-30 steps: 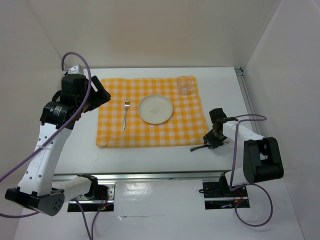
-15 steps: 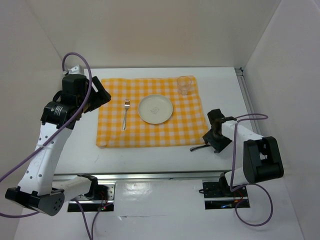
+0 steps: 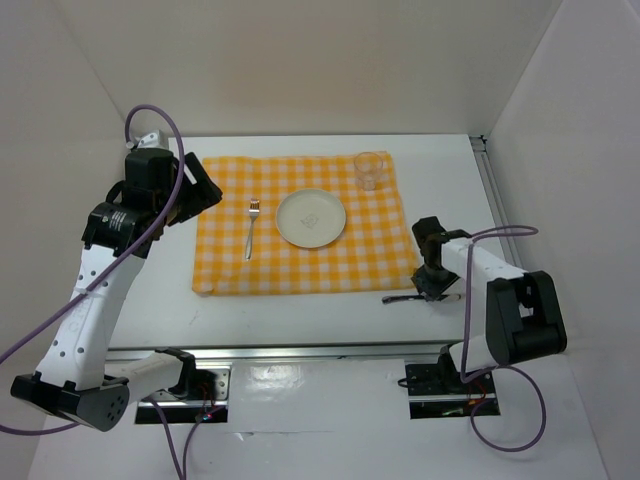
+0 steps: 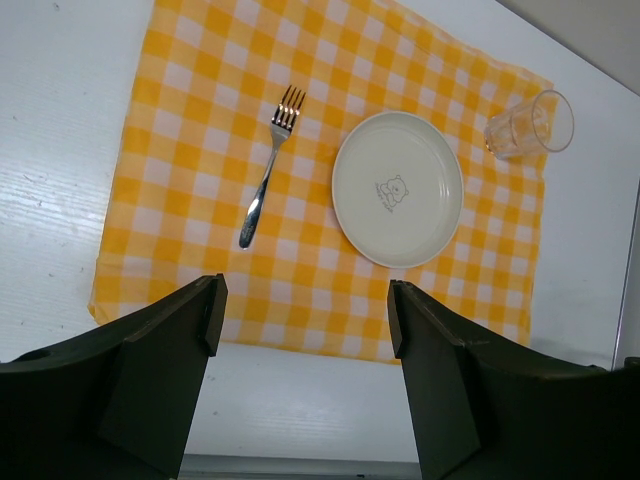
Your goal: Set the dinner table for one person
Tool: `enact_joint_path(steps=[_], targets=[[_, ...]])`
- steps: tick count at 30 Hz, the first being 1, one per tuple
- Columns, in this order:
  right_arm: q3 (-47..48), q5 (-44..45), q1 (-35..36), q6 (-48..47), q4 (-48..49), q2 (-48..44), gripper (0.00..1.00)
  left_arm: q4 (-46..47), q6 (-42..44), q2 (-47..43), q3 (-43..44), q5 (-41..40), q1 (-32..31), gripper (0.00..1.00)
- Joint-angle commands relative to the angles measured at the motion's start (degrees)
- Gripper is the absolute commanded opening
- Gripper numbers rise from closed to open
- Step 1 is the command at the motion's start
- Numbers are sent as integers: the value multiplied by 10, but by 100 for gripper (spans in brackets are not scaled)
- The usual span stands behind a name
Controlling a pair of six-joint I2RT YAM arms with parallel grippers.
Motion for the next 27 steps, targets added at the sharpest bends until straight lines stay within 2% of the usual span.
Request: enact_joint_path(steps=[1,2,3,7,12,18,23,27], targets=[[7,19,10,-26,-12,-24,41,16,6,-1,12,1,3,83],[7,13,10,-42,2,-24,44,16,6,-1,12,1,3,83],[13,13,24,-47,9,-24,52,16,6,-1,12,1,3,83],[28,13,45,-31,-11,-23,68,16,6,-1,12,6,3,83],[25,-8,66,-2,-24,-18,68,16,6,-1,17,6,3,83],[-2,-39,66,3,11,-9,63,16,6,-1,17,6,3,83],[-10,-39,66,10,32,29,54,16,11,-1,23,0,3,83],[-15,-39,66,18,39,49,53,11,11,-1,23,0,3,83]])
